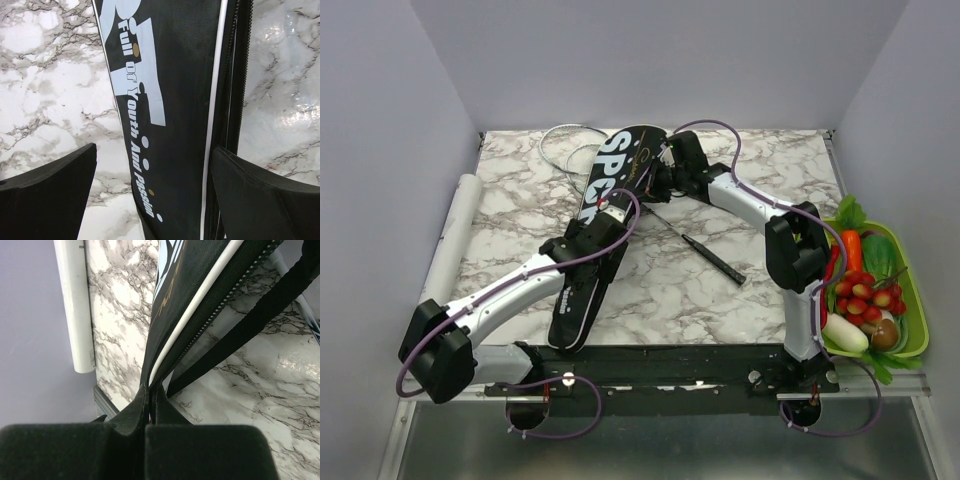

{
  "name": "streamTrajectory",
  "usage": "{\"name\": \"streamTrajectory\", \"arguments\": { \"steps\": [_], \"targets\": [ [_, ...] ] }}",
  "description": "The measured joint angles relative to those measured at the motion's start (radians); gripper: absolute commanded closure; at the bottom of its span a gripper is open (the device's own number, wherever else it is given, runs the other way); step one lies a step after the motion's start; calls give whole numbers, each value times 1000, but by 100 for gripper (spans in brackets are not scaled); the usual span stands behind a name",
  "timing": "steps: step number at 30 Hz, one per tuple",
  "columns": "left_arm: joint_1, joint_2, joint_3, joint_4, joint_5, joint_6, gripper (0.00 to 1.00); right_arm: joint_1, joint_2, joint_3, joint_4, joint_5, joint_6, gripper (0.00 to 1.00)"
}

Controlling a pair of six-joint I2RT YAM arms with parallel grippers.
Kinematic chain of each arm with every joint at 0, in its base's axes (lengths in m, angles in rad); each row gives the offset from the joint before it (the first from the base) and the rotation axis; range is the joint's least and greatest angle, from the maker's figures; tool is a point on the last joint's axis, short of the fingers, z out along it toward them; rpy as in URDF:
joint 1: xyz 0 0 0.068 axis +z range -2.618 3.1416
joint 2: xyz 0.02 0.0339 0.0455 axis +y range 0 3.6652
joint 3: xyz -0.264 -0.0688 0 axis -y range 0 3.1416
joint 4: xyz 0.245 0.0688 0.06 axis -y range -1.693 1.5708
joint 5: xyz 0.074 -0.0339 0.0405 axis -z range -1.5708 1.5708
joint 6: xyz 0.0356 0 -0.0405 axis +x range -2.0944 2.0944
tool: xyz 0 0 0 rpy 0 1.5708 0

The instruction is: Pack up the badminton gear

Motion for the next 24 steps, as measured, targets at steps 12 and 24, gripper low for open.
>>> {"name": "streamTrajectory", "arguments": {
  "steps": [12,24],
  "targets": [
    [-7,90,24,-29,-74,-10,18,0,0,0,-11,-16,0,99],
    [-12,144,69,-53,-126,-11,28,-7,-11,0,-32,-50,-27,99]
  ]
}}
